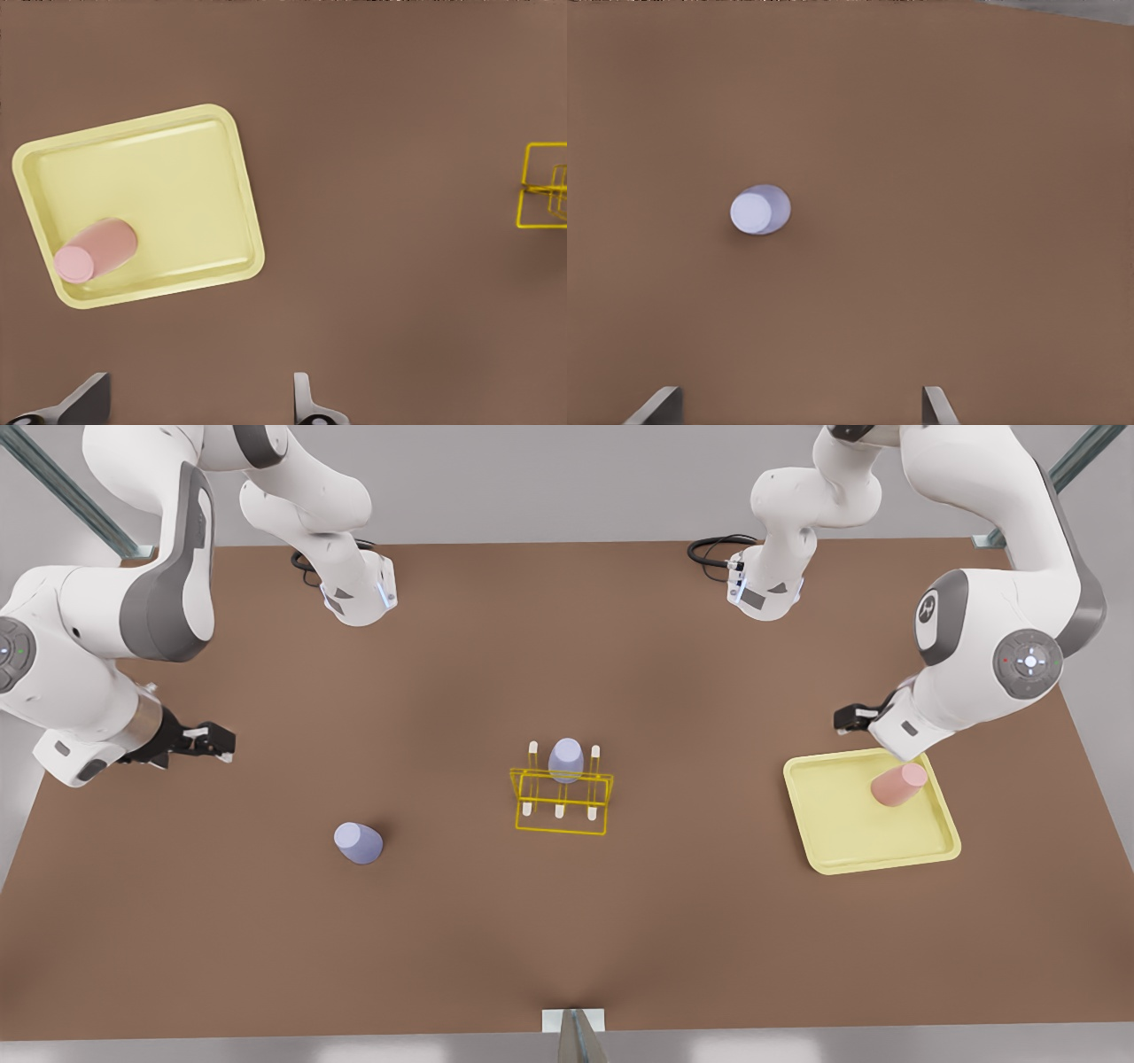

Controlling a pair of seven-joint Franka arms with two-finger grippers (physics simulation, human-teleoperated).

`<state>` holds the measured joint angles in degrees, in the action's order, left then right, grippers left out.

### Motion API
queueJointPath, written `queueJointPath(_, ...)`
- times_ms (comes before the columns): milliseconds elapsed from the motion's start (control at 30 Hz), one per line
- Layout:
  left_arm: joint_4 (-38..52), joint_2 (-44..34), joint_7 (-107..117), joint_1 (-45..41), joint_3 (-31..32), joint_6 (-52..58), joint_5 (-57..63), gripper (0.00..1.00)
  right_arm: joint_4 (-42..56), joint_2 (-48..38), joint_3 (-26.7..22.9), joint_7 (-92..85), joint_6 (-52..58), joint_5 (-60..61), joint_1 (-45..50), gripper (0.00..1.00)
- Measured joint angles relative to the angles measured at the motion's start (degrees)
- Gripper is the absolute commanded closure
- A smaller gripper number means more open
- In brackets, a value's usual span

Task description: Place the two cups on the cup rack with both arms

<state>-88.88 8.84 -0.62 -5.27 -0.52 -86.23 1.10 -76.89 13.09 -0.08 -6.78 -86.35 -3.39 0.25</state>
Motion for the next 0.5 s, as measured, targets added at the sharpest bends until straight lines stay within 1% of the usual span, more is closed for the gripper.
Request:
queueJointPath(67, 0.0, 0.06, -0.06, -0.1, -0.15, -0.68, 0.01, 0.0, -0.19, 0.4, 0.0, -0.27, -0.6, -0.06, 0.03, 0.0)
queueJointPath(100, -0.08, 0.45, -0.16, -0.37, -0.92, -1.32, -0.06, 0.0, 0.04, 2.1, 0.14, -0.39, -1.13, -0.11, 0.12, 0.0)
queueJointPath(167, -0.35, 3.62, -1.28, 1.96, -2.52, -3.74, -0.36, 0.0, 0.08, 6.94, 0.35, -0.69, -3.15, -0.29, 1.84, 0.0)
queueJointPath(233, -0.95, 7.77, -3.03, 6.25, -5.35, -7.39, -1.56, 0.0, 0.06, 10.38, 0.41, -0.83, -5.2, -2.43, 7.65, 0.0)
queueJointPath(300, -1.66, 11.68, -4.81, 8.88, -8.23, -11.42, -3.24, 0.0, -0.21, 14.89, 0.56, -0.48, -8.72, -3.69, 9.89, 0.0)
queueJointPath(400, -5.23, 13.53, -7.19, 9.51, -9.92, -17.58, -4.53, 0.0, -0.92, 18.69, 0.6, 0.44, -14.5, -3.72, 10.05, 0.0)
queueJointPath(500, -8.67, 13.98, -9.2, 9.74, -10.81, -23.42, -5.1, 0.0, -3.54, 20.36, 0.52, 1.18, -20.13, -2.35, 8.76, 0.0)
